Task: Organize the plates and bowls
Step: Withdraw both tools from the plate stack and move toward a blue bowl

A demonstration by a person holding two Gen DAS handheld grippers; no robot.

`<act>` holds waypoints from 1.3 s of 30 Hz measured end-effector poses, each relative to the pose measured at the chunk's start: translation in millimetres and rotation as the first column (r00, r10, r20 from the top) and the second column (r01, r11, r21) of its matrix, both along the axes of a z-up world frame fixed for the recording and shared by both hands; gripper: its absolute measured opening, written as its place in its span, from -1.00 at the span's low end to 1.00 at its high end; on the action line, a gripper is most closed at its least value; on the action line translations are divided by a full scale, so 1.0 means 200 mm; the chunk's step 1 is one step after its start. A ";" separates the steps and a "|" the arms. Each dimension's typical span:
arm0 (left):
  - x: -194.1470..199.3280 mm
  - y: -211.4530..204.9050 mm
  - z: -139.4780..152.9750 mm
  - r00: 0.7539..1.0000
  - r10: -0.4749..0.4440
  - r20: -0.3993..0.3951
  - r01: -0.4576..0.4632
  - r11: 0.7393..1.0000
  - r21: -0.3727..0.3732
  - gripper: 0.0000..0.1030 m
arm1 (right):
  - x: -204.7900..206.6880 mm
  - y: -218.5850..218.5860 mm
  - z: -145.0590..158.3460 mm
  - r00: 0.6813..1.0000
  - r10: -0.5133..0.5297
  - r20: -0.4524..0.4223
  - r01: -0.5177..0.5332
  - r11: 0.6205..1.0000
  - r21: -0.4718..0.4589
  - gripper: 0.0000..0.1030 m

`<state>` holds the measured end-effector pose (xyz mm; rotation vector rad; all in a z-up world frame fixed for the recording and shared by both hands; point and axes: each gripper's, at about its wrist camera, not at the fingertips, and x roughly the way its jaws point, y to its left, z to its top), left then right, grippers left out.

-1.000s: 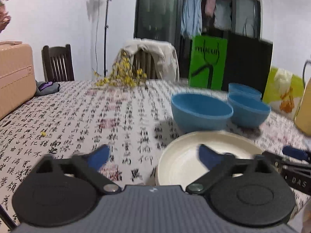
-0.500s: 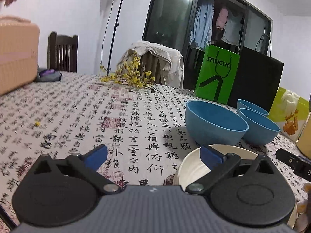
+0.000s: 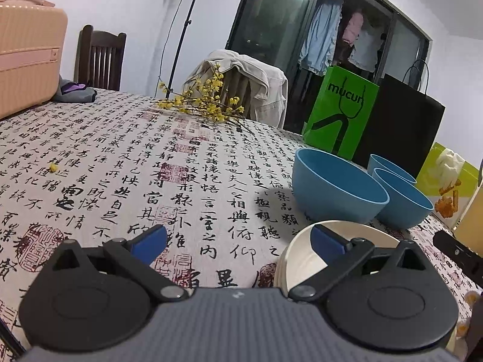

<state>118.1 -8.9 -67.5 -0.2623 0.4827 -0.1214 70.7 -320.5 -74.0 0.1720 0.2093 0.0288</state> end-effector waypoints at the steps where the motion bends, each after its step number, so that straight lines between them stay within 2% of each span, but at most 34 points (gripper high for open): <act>1: 0.00 0.00 0.00 1.000 -0.003 0.002 0.003 1.000 0.004 1.00 | 0.00 0.00 0.00 1.000 -0.002 0.000 0.002 1.000 0.000 1.00; 24: 0.05 0.04 -0.03 0.997 -0.015 -0.070 0.011 0.998 -0.058 1.00 | 0.05 0.01 -0.01 0.998 0.013 -0.057 -0.013 1.000 0.001 1.00; 34: 0.05 0.03 -0.03 0.997 -0.010 -0.072 0.007 0.999 -0.052 1.00 | 0.04 0.01 -0.01 0.999 0.008 -0.048 -0.008 1.000 0.000 1.00; 39: 0.08 0.03 -0.01 0.991 0.022 -0.131 -0.028 0.999 -0.041 1.00 | 0.05 0.03 0.00 0.998 -0.017 -0.059 0.016 1.000 -0.026 1.00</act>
